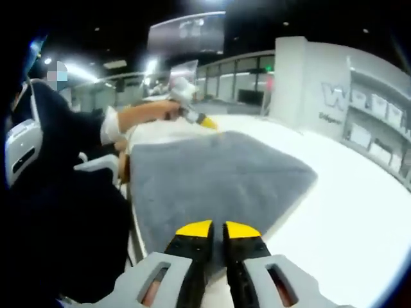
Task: Open the folded towel by lifting each exposed corner and separating the folded layers until the towel lies flat within the target outline without major curled edges
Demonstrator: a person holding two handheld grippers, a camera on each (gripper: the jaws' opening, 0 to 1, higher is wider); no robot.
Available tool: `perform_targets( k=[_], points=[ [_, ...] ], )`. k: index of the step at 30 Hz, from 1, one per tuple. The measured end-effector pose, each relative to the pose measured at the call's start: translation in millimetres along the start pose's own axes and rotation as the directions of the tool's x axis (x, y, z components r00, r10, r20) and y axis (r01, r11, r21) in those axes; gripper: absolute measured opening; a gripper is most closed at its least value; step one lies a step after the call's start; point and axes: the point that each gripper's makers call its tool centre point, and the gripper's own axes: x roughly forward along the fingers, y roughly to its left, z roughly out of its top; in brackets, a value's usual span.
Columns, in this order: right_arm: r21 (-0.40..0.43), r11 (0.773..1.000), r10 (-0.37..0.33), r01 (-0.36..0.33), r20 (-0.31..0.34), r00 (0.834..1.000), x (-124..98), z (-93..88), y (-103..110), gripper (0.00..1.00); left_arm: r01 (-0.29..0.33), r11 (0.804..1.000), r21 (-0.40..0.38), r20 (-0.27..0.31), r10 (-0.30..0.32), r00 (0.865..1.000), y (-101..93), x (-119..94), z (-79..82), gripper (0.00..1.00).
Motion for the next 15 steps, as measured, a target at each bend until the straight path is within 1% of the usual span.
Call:
perform_targets(
  k=[2, 4, 5, 6, 8, 11, 13, 14, 15],
  points=[
    [0.014, 1.000, -0.028, 0.028, -0.006, 1.000, 5.0, 1.1, -6.9, 0.00, 0.012, 1.000, 0.007, 0.001, -0.012, 1.000, -6.9, -4.0, -3.1, 0.09],
    [0.013, 0.999, -0.033, 0.034, -0.023, 0.999, 9.8, -0.6, -7.5, 0.00, 0.024, 1.000, 0.018, 0.000, -0.024, 1.000, -14.9, -8.7, -6.1, 0.06],
    [0.005, 0.999, -0.041, 0.041, -0.025, 0.999, 12.4, -0.6, -8.3, 0.00, 0.031, 0.999, 0.024, 0.003, -0.031, 1.000, -18.6, -11.1, -7.0, 0.03],
    [0.004, 0.999, -0.046, 0.046, -0.023, 0.999, 14.8, 0.0, -9.5, 0.00, 0.035, 0.999, 0.025, 0.006, -0.035, 0.999, -21.1, -13.0, -7.6, 0.02],
    [0.012, 0.999, -0.053, 0.053, -0.025, 0.998, 19.6, 0.8, -10.6, 0.00, 0.042, 0.999, 0.031, 0.007, -0.042, 0.999, -25.7, -15.9, -8.5, 0.01],
    [0.001, 0.997, -0.075, 0.075, -0.035, 0.997, 23.4, 0.9, -13.3, 0.00, 0.053, 0.998, 0.041, 0.010, -0.054, 0.998, -31.2, -19.5, -9.8, 0.01],
    [0.005, 0.996, -0.084, 0.084, -0.034, 0.996, 25.0, 1.4, -15.0, 0.00, 0.078, 0.996, 0.036, 0.016, -0.078, 0.997, -39.2, -21.7, -11.1, 0.01],
    [0.031, 0.993, -0.109, 0.110, -0.050, 0.993, 26.8, 0.0, -19.5, 0.00, 0.086, 0.996, 0.030, 0.015, -0.086, 0.996, -42.2, -22.1, -12.5, 0.01],
    [0.035, 0.993, -0.113, 0.115, -0.046, 0.993, 27.7, 1.2, -20.7, 0.00, 0.091, 0.995, 0.032, 0.014, -0.092, 0.996, -45.2, -22.4, -13.9, 0.01]
  ],
)
